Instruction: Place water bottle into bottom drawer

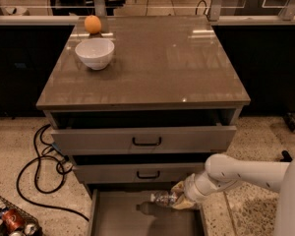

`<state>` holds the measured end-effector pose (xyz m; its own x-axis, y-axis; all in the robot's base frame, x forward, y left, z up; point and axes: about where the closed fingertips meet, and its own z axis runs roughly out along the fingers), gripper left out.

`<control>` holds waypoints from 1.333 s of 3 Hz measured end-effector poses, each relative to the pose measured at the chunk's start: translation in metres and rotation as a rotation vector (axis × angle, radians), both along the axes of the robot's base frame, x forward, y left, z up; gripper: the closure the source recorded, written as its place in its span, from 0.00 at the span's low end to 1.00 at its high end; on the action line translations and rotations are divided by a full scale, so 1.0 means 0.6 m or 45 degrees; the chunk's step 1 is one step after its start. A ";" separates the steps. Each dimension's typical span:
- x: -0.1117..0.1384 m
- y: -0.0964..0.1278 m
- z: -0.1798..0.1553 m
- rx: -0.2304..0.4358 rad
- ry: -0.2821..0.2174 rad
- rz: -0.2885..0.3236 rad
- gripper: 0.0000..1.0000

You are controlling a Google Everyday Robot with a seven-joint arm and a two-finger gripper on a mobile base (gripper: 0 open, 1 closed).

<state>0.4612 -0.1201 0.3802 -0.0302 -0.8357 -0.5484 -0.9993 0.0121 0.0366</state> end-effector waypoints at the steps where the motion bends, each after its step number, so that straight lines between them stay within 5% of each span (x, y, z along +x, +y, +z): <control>1: 0.000 0.000 0.000 0.000 0.000 0.000 1.00; 4: -0.053 0.099 -0.211 0.106 0.134 0.029 1.00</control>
Offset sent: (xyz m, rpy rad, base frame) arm -0.0382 0.0411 -0.1032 0.0826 0.0855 0.0078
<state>0.4294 -0.0610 0.2534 -0.0731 -0.7887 -0.6104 -0.9898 -0.0177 0.1415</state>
